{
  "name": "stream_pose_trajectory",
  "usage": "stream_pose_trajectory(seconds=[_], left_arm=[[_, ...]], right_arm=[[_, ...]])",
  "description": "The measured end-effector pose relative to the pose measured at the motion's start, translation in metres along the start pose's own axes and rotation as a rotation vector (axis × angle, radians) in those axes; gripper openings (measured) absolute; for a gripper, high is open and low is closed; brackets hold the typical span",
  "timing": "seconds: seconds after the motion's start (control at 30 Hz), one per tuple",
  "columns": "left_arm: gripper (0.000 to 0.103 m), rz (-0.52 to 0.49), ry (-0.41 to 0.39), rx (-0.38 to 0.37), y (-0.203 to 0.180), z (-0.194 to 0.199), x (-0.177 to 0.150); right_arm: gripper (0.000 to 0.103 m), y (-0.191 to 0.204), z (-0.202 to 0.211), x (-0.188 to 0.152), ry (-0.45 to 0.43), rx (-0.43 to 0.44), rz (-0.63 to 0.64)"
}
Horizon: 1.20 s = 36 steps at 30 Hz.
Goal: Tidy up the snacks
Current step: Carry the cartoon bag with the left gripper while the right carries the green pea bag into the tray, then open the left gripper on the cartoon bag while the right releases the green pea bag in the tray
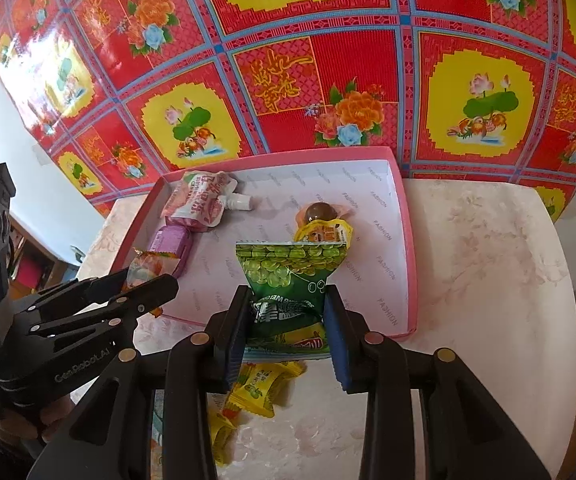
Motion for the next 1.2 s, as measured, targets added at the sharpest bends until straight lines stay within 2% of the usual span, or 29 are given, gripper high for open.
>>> stream_pose_trajectory(seconds=[0.37,0.57,0.8,1.2], left_arm=[[0.041,-0.015,0.018,-0.006,-0.003,-0.017,0.003],[0.041,-0.017,0.016,0.017,0.002,-0.021,0.005],[0.041,0.008,0.011,0.023,0.009,-0.027,0.008],[0.041,-0.024,-0.007,0.061,0.008,-0.031,0.015]], right_arm=[[0.036,-0.011,-0.015,0.007,-0.011,-0.035,-0.044],[0.036,-0.008,-0.019,0.01,-0.023,-0.044,-0.031],[0.036,-0.008,-0.027,0.009,-0.005,-0.042,-0.021],[0.037,-0.009,-0.04,0.007,0.014,-0.028,-0.037]])
Point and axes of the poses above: each gripper's, at about its wrist camera, not at the fingertips, and z roughly against the way its jaws point, y to its left, x to its top, the point moved 9 cm from there along -z, roughly the way its jaws point, and after that the axes turned 10 degrees about y, right-handed, at the moved point
